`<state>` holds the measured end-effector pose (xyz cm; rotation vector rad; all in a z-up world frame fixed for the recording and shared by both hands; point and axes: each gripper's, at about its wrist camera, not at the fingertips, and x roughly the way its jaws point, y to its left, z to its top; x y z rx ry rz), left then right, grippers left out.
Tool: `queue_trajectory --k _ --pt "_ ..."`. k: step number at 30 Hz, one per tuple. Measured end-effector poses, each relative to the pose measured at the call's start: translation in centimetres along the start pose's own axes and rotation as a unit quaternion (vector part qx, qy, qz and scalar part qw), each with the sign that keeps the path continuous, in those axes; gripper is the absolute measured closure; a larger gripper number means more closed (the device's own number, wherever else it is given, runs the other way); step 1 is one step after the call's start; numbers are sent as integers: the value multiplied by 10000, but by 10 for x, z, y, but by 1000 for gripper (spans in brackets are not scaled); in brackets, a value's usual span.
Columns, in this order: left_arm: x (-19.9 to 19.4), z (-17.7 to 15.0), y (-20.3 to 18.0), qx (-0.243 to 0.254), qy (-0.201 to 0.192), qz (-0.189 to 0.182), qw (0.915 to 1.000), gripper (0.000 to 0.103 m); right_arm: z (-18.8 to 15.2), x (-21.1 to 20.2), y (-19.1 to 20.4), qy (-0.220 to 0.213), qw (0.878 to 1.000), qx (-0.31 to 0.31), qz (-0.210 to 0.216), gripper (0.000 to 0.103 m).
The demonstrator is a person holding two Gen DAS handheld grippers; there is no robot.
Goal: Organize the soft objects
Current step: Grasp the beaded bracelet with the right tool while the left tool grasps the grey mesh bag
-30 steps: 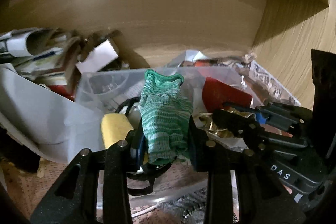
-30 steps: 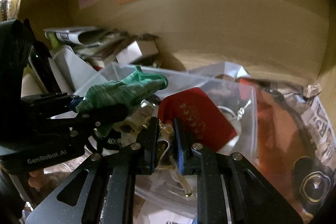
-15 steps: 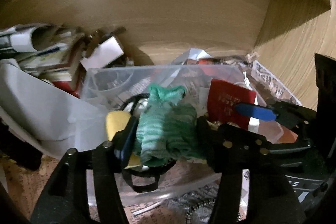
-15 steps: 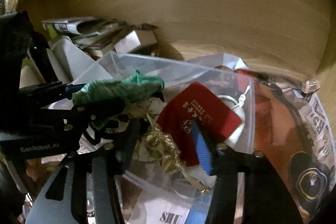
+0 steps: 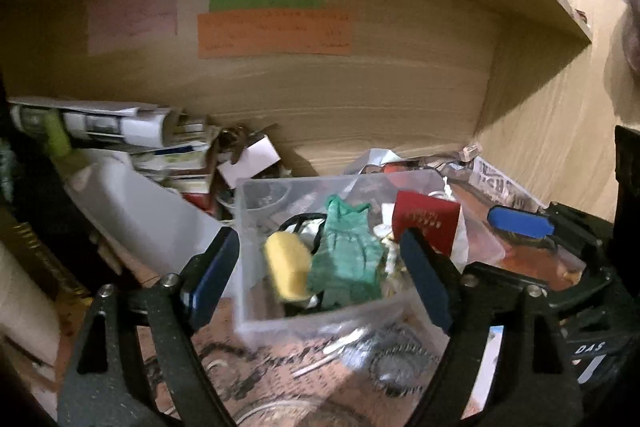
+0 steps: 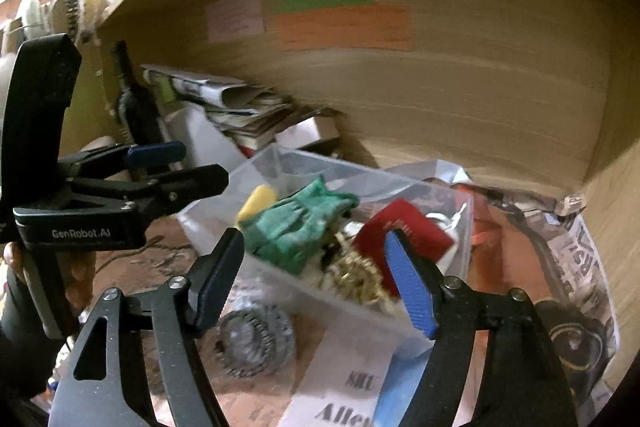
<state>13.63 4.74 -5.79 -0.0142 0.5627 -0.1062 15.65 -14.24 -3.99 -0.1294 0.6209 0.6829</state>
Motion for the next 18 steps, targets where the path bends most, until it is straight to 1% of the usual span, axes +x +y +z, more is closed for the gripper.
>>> queue_trajectory --k 2,4,9,15,16,18 --pt "-6 -7 2 21 10 44 10000 16 -7 -1 6 51 10000 -2 86 33" --pt "-11 -17 5 -17 73 66 9999 15 -15 2 12 140 9997 10 182 33" --pt "-13 -44 13 -138 382 86 9991 15 -38 15 28 500 9977 17 467 33" --pt "-9 -75 22 -323 748 81 9966 15 -57 40 41 979 9934 -97 582 33" --pt "-8 -79 24 -355 779 79 9963 15 -59 44 42 1051 9927 -101 588 33" --pt "-9 -87 26 -429 846 46 9955 15 -63 52 43 1185 9912 -127 580 39"
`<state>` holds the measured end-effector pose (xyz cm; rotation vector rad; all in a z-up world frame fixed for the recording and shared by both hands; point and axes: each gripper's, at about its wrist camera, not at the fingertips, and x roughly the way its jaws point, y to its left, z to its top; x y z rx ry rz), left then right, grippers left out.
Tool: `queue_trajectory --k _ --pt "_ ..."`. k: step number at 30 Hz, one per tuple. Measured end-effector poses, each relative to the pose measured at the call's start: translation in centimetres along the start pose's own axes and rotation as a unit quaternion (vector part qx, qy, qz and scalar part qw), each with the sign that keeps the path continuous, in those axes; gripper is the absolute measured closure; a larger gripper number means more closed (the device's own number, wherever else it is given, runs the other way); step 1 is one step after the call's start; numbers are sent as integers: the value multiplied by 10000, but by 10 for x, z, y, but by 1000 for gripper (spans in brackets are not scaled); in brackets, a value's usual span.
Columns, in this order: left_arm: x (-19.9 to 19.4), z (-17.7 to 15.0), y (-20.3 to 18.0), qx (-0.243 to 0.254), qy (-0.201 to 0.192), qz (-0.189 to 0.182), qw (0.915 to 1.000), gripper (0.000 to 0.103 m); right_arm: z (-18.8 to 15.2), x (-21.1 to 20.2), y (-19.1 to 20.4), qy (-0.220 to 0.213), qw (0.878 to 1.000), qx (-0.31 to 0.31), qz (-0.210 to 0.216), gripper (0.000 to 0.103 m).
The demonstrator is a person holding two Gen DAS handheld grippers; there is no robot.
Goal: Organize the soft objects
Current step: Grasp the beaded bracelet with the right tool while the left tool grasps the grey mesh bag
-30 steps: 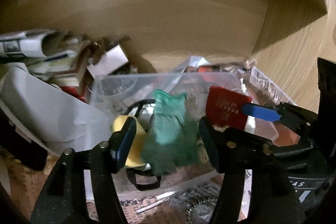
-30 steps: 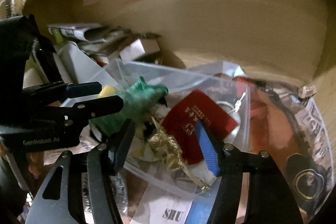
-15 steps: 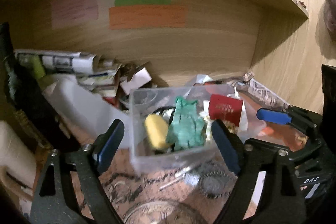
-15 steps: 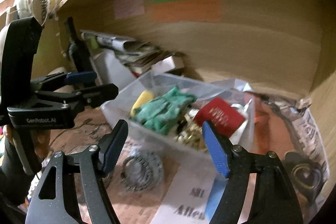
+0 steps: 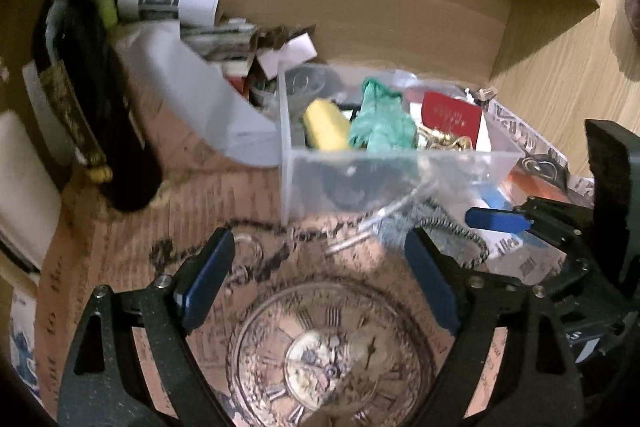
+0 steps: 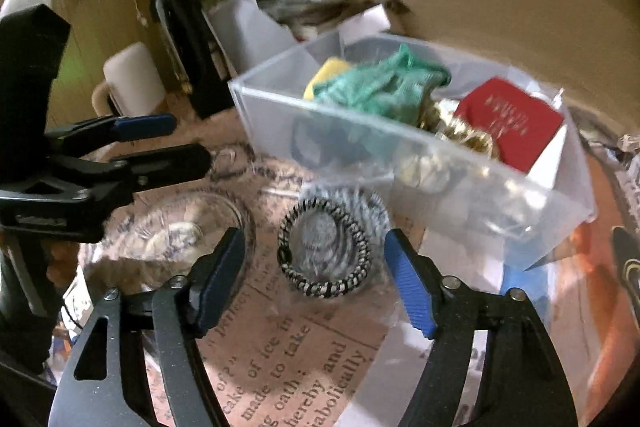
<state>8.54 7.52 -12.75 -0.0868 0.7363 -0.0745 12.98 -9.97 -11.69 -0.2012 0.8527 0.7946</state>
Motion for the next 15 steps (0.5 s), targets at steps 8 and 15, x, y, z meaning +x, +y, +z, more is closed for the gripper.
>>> queue_trajectory --k 8,15 --pt "3 -13 0 -19 130 -122 9998 15 -4 3 0 76 9999 -58 -98 70" --pt "7 -11 -7 35 196 -229 9995 15 -4 -15 1 -242 9997 -67 -31 74"
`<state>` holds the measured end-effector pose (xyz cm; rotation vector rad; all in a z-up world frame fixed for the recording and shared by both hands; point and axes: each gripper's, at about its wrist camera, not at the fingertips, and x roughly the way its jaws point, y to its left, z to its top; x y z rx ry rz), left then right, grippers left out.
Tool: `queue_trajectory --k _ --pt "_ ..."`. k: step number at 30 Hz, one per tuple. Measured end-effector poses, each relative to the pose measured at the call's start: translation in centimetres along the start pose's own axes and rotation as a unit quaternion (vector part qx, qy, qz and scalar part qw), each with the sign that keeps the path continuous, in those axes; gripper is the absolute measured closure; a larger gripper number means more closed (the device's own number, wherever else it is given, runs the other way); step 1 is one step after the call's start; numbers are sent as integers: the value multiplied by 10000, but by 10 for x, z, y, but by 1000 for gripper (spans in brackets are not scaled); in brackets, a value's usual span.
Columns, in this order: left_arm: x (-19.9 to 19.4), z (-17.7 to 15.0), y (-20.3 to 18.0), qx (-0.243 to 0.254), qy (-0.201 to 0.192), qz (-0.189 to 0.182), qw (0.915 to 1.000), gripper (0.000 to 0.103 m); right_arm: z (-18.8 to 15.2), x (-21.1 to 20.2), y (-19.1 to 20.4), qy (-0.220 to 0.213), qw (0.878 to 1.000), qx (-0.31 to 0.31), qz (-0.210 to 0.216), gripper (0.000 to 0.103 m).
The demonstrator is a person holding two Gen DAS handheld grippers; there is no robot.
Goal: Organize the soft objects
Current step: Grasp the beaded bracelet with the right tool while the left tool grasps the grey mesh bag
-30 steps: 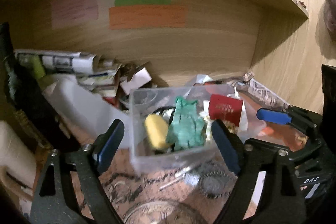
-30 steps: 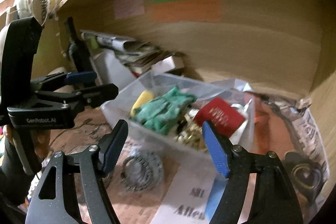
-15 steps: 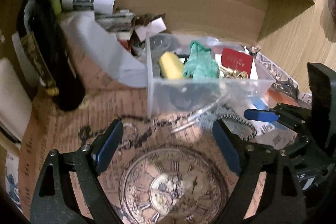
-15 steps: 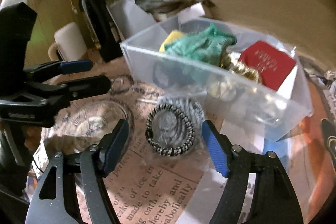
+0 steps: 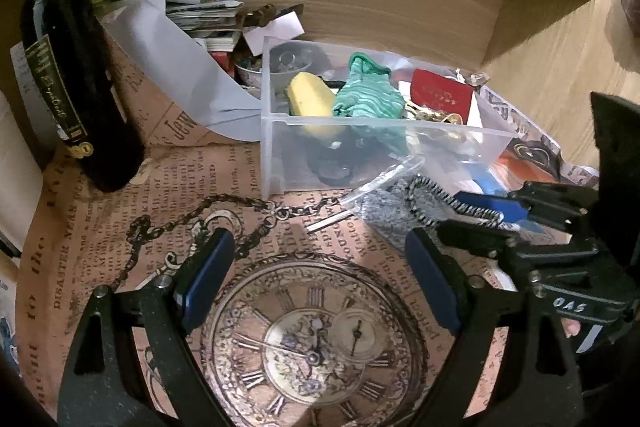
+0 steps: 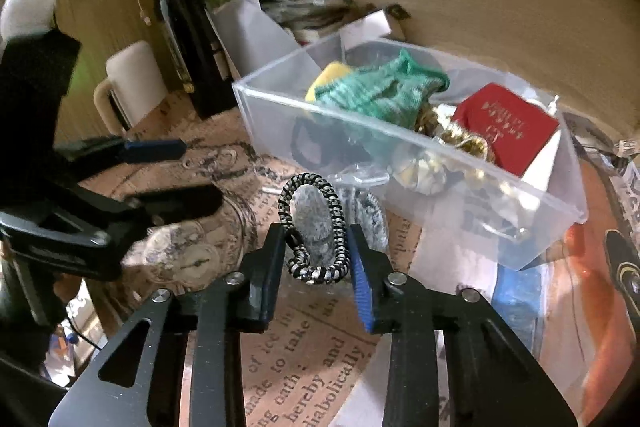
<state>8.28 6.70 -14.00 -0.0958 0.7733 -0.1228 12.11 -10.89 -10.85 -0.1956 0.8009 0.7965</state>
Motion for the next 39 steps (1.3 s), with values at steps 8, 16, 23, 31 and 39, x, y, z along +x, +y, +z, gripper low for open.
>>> queue_trajectory --k 8,16,23,31,39 --pt "19 12 -22 126 189 -272 9994 15 2 -39 -21 -560 9977 235 -301 74" --pt "57 20 -47 6 592 -433 9973 15 -5 -68 -49 -846 9934 534 -555 74" --pt "78 19 -56 -87 829 -468 9954 35 -11 -74 -61 -929 9925 628 -483 74" --pt "66 14 -67 189 716 -542 9958 70 -14 -75 -64 -982 9921 655 -415 74" --pt "30 22 -79 445 203 -547 9973 74 -7 -80 -63 -1142 9903 659 -447 74"
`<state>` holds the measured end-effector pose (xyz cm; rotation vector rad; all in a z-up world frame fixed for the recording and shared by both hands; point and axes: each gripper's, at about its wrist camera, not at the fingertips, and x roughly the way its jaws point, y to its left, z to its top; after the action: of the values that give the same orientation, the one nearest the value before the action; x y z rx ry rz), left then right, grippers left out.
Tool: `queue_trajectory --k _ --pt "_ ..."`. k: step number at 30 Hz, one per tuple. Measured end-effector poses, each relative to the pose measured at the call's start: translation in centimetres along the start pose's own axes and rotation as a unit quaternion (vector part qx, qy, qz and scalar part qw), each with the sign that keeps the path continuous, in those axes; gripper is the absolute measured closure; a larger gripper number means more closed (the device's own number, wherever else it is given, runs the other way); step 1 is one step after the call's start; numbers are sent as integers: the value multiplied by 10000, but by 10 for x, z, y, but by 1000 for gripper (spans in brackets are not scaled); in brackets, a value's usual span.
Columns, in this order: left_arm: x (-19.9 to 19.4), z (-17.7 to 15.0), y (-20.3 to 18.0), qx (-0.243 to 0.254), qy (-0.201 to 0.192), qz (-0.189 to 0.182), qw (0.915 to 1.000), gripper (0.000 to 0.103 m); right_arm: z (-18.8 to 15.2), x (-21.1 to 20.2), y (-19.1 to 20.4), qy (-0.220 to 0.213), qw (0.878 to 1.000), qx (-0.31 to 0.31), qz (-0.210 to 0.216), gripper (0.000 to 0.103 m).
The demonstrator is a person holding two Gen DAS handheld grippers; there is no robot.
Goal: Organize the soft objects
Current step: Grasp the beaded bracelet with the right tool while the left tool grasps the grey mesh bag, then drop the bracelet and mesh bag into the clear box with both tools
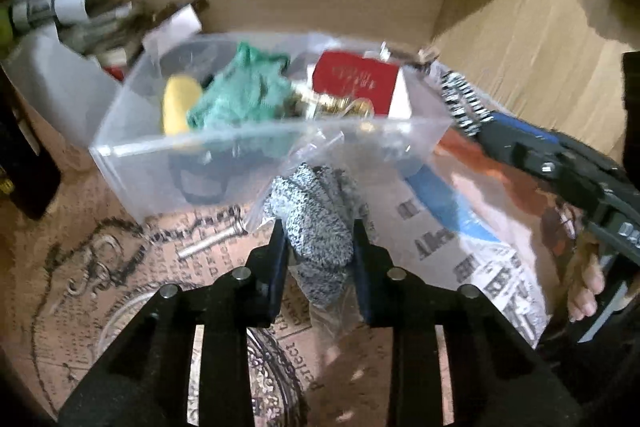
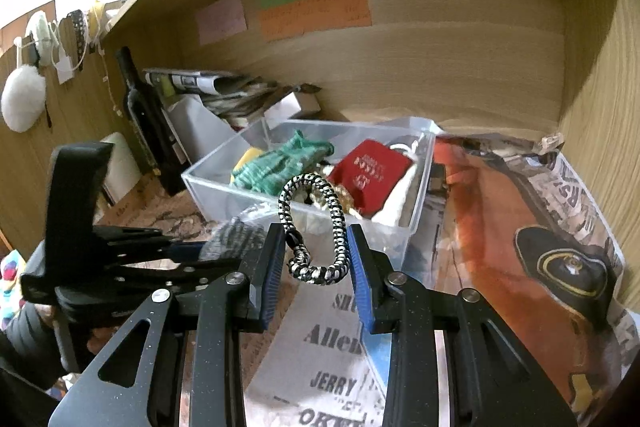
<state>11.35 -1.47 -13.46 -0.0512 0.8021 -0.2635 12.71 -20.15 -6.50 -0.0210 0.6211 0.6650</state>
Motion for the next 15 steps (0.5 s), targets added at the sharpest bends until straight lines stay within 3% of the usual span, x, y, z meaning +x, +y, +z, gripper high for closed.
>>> queue_trajectory --k 8,15 --pt "-48 29 3 83 -805 74 9967 74 20 -1 3 -293 9996 -22 -44 74" --pt "-60 57 18 30 -1152 221 9931 74 42 17 5 -366 9992 -143 -102 74"
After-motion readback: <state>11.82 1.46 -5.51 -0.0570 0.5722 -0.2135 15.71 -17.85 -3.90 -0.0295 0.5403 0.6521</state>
